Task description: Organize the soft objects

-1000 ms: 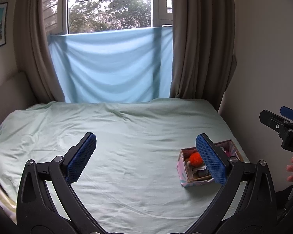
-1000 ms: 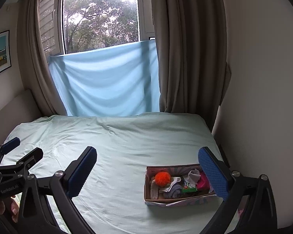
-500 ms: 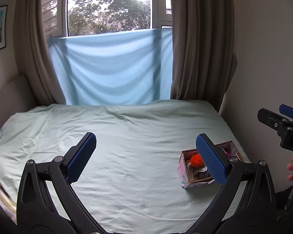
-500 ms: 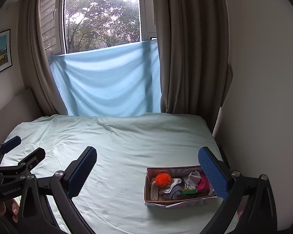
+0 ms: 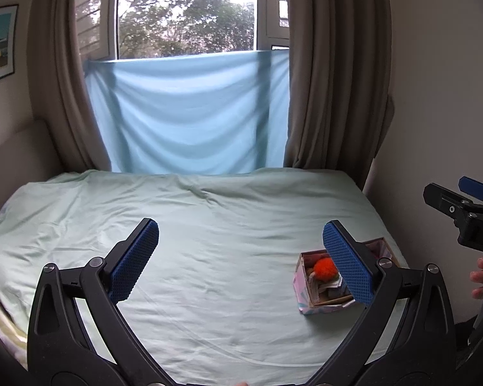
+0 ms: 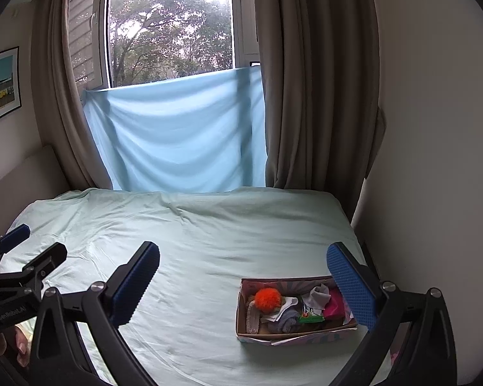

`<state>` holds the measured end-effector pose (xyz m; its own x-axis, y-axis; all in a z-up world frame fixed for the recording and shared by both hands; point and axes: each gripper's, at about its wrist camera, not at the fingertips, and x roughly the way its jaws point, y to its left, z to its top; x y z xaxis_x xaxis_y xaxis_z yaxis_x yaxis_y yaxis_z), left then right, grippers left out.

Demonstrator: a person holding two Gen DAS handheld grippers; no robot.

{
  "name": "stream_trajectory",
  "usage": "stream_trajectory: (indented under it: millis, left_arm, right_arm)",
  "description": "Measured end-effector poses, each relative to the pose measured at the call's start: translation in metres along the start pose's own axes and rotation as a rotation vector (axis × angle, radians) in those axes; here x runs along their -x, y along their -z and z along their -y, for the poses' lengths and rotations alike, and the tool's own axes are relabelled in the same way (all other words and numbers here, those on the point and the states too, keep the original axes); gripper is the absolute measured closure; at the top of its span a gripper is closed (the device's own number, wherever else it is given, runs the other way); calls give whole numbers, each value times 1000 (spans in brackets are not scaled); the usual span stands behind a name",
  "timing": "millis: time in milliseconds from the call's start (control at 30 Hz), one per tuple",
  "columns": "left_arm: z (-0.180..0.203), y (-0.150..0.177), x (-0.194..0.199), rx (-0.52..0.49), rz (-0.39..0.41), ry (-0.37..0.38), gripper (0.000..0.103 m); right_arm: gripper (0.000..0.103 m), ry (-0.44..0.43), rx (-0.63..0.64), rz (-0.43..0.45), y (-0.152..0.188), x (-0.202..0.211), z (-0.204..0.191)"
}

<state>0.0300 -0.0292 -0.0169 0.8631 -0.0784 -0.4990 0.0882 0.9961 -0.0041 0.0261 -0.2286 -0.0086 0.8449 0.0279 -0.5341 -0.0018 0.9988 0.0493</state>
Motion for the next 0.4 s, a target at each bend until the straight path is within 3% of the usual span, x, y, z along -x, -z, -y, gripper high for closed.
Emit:
stream_trajectory:
  millis: [167, 400]
  left_arm:
    - [1, 3, -3, -24, 3, -67, 1]
    - [-8, 12, -18, -16, -33, -73, 1]
  right_arm:
    - [0, -7, 3, -5, 0, -4, -2]
    - [0, -13, 1, -52, 3, -26, -8]
